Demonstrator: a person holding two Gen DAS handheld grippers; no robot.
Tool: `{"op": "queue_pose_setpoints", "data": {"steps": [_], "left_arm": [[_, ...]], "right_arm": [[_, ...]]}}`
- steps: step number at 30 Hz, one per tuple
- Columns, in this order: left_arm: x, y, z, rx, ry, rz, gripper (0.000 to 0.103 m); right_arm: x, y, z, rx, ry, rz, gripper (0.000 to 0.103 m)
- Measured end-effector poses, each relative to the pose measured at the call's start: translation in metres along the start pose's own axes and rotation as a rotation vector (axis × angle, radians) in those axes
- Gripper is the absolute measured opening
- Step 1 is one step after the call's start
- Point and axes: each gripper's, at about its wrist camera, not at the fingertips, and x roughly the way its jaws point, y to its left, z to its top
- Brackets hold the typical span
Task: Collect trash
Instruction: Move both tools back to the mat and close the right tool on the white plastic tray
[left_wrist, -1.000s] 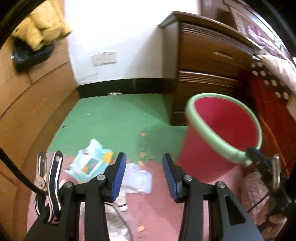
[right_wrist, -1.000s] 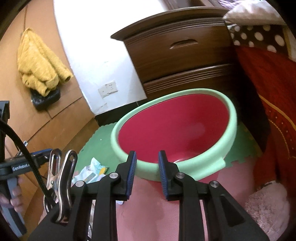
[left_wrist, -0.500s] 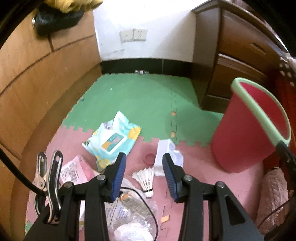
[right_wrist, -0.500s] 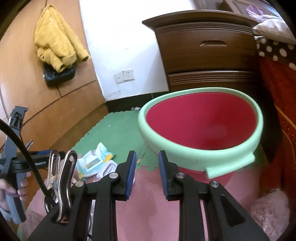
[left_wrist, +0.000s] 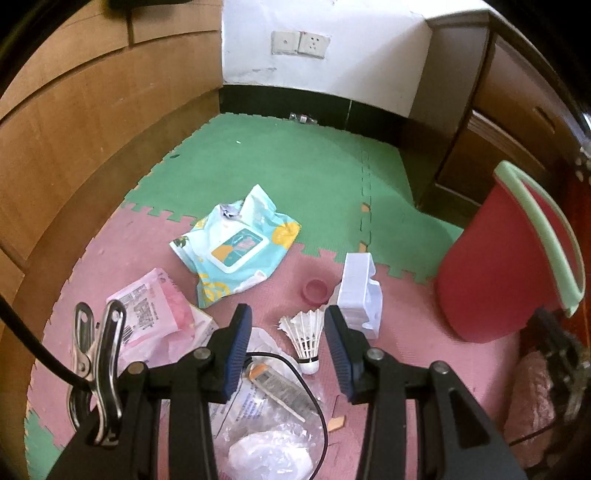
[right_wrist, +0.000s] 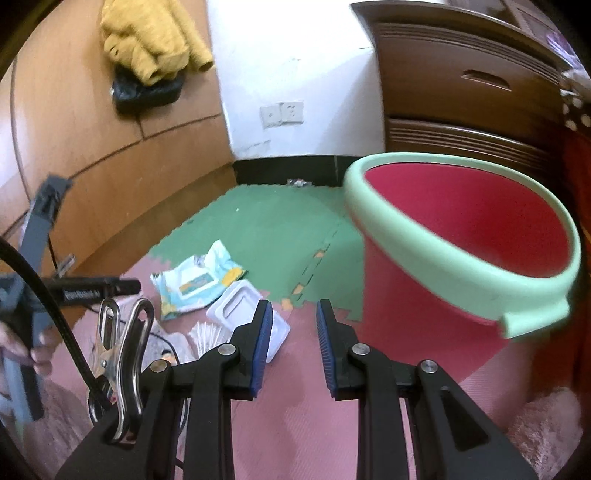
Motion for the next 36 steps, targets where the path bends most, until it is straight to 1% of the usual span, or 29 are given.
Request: {"op": "queue_pose_setpoints", "data": {"steps": [2,4,6,7,8,10,11,13,15,19,23,26,31,32,36], "left_arm": [[-0.009,0.006,0.0,-0.009,-0.027,0.007,0.043],[-0.015,0.011,0.001,-0.009,-0.052,0.038,0.043],[-0.023,0.018,0.002,-0.008,-0.083,0.087,0.043],[-0.026,0.022,0.003,-0.011,-0.097,0.11,0.043],[-0.029,0.026,0.004,-0.016,-0.112,0.136,0.043],[-0.032,0.034,0.007,-0.026,-0.135,0.176,0.043],[-0.031,0.037,0.009,-0.032,-0.144,0.199,0.043],[-0.025,0.042,0.013,-0.035,-0.155,0.222,0.043],[-0.017,0.043,0.014,-0.044,-0.152,0.221,0.043],[0.013,0.044,0.009,-0.075,-0.116,0.178,0.043],[0.05,0.046,-0.001,-0.093,-0.062,0.145,0.043],[0.07,0.048,-0.005,-0.09,-0.032,0.138,0.043],[0.088,0.057,-0.013,-0.089,-0.013,0.141,0.043],[0.091,0.059,-0.015,-0.09,-0.009,0.145,0.043],[0.097,0.065,-0.019,-0.1,0.0,0.141,0.043]], "right_arm": [[0.003,0.007,-0.004,-0.006,0.009,0.008,0.025],[0.009,0.017,-0.007,-0.016,0.025,0.029,0.026],[0.021,0.029,-0.012,-0.039,0.048,0.048,0.03],[0.034,0.04,-0.016,-0.065,0.073,0.058,0.031],[0.034,0.04,-0.016,-0.065,0.073,0.058,0.031],[0.051,0.051,-0.023,-0.097,0.112,0.06,0.031],[0.067,0.059,-0.03,-0.123,0.15,0.06,0.031],[0.073,0.062,-0.033,-0.131,0.162,0.062,0.031],[0.085,0.067,-0.037,-0.142,0.19,0.066,0.031],[0.115,0.072,-0.042,-0.151,0.245,0.064,0.031],[0.137,0.072,-0.044,-0.157,0.271,0.043,0.031],[0.154,0.073,-0.047,-0.165,0.281,0.024,0.031],[0.174,0.078,-0.054,-0.159,0.297,0.026,0.035],[0.183,0.084,-0.056,-0.175,0.301,0.022,0.035],[0.191,0.092,-0.057,-0.206,0.288,-0.003,0.037]]}}
